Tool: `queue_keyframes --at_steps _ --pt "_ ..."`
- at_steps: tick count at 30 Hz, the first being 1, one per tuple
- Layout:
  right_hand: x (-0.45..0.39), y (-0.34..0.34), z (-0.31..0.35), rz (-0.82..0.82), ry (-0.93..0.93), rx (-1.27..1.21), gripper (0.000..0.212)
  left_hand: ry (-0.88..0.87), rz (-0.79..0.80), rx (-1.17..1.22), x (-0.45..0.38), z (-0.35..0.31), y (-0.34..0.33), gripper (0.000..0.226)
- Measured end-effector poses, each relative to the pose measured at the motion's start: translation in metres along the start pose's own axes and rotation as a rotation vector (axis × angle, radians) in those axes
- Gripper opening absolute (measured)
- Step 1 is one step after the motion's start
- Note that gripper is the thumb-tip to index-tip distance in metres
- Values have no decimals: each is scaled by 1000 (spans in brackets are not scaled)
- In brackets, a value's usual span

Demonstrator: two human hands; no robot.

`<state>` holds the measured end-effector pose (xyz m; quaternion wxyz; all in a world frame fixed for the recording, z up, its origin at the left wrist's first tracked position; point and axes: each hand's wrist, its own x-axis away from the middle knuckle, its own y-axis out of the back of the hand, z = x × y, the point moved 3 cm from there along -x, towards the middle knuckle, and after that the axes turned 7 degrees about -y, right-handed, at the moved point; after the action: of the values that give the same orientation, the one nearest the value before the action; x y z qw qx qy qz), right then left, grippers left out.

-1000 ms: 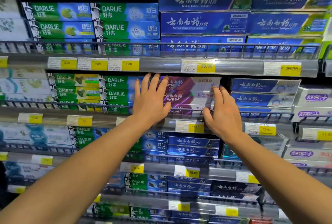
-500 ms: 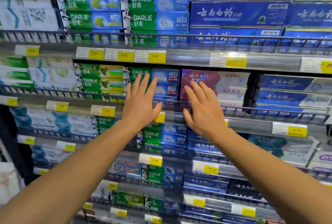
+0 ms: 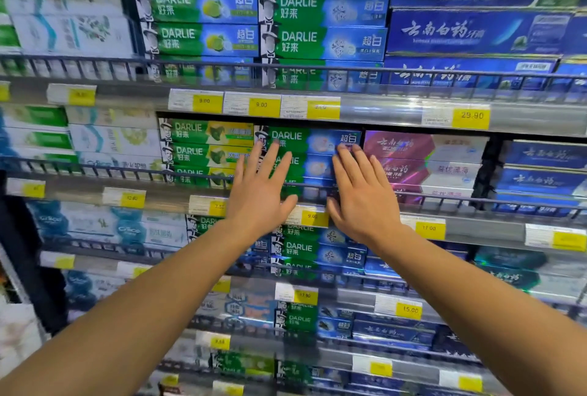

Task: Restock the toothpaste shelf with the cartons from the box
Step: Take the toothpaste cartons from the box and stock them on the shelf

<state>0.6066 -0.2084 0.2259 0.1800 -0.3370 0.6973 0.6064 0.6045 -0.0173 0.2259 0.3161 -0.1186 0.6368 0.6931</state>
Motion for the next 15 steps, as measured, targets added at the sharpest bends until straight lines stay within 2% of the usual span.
queue_keyframes --at_steps 10,15 --pt "4 5 3 -14 -32 -9 71 -70 -24 58 3 8 -4 78" --pt "28 -6 12 8 22 -55 67 -142 -3 51 23 6 -21 76"
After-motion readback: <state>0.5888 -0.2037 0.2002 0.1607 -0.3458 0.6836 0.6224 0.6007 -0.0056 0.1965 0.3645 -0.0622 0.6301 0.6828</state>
